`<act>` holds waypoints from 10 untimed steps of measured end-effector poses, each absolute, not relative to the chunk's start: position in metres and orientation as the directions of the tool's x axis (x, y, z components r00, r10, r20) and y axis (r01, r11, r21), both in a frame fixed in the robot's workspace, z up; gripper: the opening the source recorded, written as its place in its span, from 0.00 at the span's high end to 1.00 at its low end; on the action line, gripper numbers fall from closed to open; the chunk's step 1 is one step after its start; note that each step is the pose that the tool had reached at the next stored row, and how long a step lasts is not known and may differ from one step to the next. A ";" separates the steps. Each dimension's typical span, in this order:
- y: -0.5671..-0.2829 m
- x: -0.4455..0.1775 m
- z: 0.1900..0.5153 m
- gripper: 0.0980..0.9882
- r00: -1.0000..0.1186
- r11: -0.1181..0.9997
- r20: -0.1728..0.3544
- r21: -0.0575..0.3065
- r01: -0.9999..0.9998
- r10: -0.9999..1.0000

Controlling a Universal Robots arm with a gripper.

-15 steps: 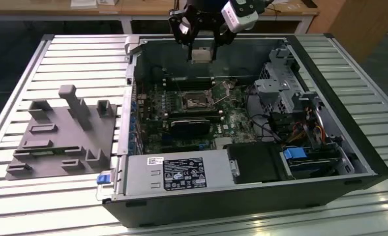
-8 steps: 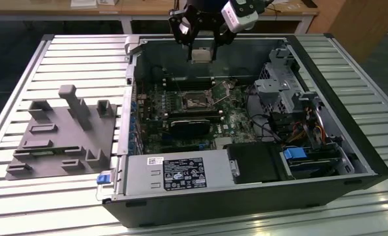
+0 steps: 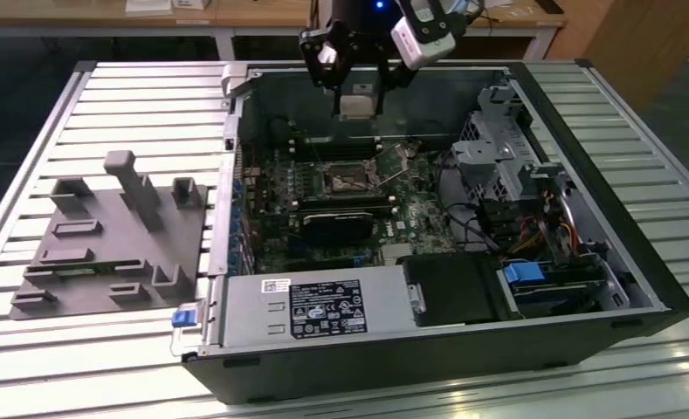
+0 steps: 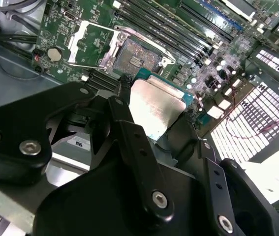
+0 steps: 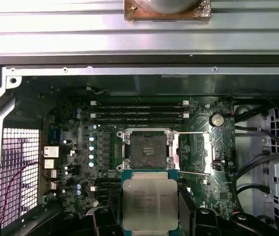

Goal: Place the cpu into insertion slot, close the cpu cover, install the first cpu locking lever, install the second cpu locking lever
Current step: 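Place the cpu into insertion slot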

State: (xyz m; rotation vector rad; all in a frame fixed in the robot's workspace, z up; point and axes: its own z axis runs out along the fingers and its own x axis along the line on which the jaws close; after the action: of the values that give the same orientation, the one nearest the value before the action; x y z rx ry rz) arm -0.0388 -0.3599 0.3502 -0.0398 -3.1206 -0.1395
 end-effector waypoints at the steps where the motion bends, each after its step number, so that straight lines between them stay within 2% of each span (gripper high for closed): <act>1: -0.360 -0.039 0.348 0.50 -1.000 0.996 0.019 0.089 0.026 0.025; 10: -0.353 -0.035 0.336 0.50 -1.000 0.996 0.019 0.089 0.026 0.025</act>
State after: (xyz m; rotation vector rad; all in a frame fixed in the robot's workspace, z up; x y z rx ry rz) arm -0.0350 -0.3530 0.3361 -0.0398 -3.1206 -0.1391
